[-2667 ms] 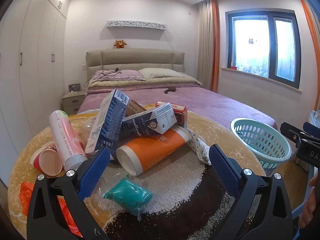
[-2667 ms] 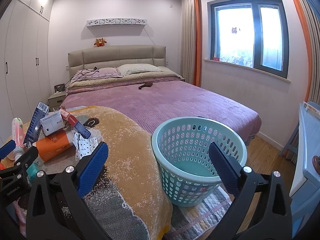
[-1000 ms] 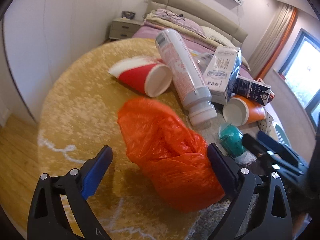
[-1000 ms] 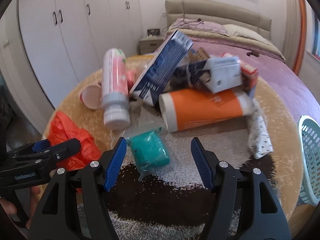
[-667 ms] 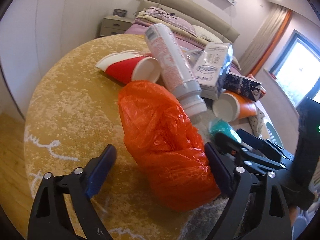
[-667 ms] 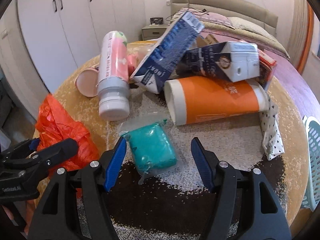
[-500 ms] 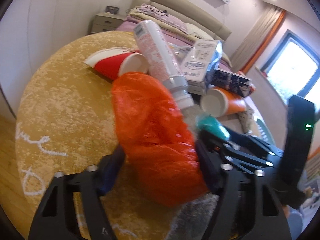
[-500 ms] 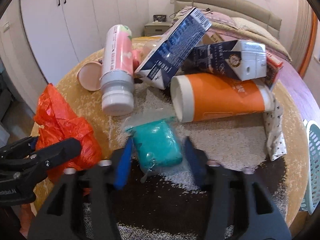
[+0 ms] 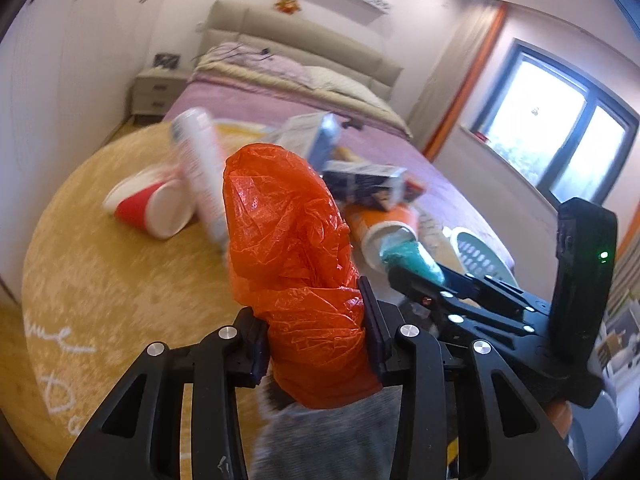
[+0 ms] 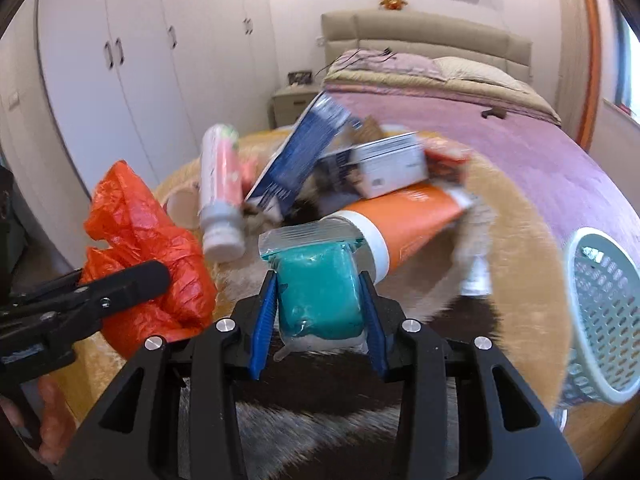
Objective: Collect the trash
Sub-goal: 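Carry the orange bag and teal packet to the blue basket and release both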
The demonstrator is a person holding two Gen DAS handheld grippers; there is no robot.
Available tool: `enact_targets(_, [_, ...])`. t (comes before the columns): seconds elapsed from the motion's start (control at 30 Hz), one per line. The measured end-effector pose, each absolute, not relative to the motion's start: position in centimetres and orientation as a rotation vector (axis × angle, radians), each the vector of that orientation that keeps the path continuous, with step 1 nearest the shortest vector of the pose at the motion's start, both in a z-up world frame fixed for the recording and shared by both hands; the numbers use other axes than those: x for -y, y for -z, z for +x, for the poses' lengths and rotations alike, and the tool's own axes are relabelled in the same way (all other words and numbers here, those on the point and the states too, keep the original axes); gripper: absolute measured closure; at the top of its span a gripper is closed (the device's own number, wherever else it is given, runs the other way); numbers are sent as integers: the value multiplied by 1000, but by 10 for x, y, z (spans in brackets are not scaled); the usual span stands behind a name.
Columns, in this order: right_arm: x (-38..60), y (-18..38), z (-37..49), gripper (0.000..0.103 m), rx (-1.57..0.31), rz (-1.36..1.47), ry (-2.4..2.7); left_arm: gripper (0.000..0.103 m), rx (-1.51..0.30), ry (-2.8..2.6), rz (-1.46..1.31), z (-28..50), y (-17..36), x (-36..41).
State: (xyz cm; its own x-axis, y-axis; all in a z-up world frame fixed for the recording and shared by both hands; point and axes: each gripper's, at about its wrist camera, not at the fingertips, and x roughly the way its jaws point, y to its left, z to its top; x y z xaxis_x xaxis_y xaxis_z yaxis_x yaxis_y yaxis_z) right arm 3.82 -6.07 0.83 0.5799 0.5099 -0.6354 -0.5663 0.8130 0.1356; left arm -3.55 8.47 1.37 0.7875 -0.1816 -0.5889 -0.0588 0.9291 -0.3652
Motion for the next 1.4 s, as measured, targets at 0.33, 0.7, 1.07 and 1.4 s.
enact_targets(0.33, [179, -23, 50, 66, -699, 93, -528, 67, -662, 185, -270, 10, -32, -6])
enact_targets(0.7, [323, -11, 104, 66, -719, 239, -145, 65, -661, 373, -131, 79, -59, 99])
enact_targets(1.07, [384, 69, 151, 65, -954, 339, 4, 65, -843, 493, -34, 174, 7, 210])
enact_targets(1.4, [389, 80, 147, 46, -987, 370, -1, 35, -912, 484, 2, 186, 40, 216])
